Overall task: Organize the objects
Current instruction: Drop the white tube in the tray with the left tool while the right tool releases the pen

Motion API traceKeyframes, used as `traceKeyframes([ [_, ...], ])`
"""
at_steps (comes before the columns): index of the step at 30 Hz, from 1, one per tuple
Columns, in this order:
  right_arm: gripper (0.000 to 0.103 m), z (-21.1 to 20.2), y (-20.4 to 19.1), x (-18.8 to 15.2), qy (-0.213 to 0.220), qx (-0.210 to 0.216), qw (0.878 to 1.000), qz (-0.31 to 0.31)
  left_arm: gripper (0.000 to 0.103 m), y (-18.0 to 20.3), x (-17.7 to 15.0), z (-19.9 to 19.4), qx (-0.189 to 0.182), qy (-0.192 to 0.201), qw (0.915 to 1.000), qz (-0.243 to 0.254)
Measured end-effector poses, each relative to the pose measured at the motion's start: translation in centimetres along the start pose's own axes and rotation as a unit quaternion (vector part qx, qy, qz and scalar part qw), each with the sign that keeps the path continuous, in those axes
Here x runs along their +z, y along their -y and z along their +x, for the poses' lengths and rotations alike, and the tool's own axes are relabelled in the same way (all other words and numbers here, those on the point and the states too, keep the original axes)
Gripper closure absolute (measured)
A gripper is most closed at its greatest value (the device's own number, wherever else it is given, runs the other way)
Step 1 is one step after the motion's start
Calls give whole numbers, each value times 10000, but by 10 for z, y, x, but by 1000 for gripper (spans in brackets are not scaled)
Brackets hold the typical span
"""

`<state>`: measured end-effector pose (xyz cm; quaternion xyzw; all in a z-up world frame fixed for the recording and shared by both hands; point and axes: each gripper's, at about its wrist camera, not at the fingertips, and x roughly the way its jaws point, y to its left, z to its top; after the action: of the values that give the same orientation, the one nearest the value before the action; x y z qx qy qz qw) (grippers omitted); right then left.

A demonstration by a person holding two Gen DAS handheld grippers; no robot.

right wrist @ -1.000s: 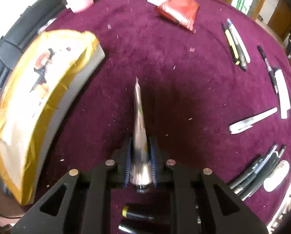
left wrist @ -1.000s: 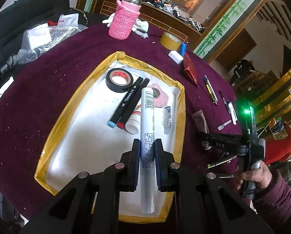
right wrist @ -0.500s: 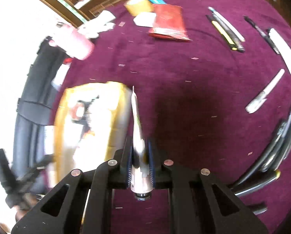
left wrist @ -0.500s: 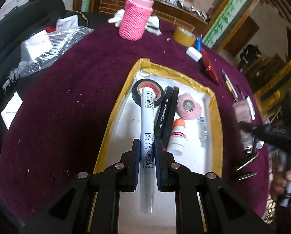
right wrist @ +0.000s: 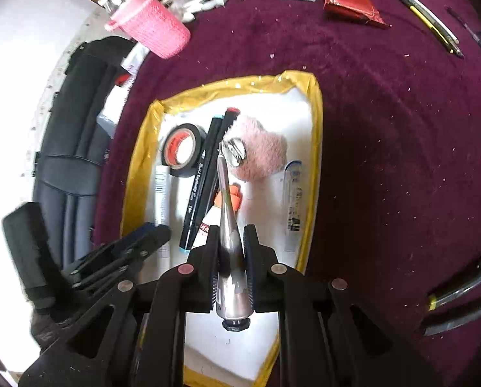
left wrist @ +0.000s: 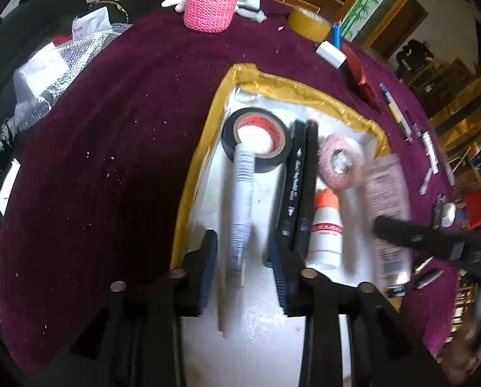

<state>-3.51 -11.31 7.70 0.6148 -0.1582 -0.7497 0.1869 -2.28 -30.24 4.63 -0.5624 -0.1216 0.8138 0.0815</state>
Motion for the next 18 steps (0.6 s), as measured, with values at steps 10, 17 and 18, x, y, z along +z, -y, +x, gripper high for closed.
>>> traceKeyframes([
  [10,83,18,-5,1,-58,-808,9967,102,52,-14,0,-41,-412,320,9984,-226],
  [17,60,-14,-7,-2,452,-934,9945,152,51,-15,1,-43,-574,336,9972,-339],
  [18,59,-20,-6,-4,558,-940,9938,175,51,-14,0,-45,-612,349,9969,-345],
])
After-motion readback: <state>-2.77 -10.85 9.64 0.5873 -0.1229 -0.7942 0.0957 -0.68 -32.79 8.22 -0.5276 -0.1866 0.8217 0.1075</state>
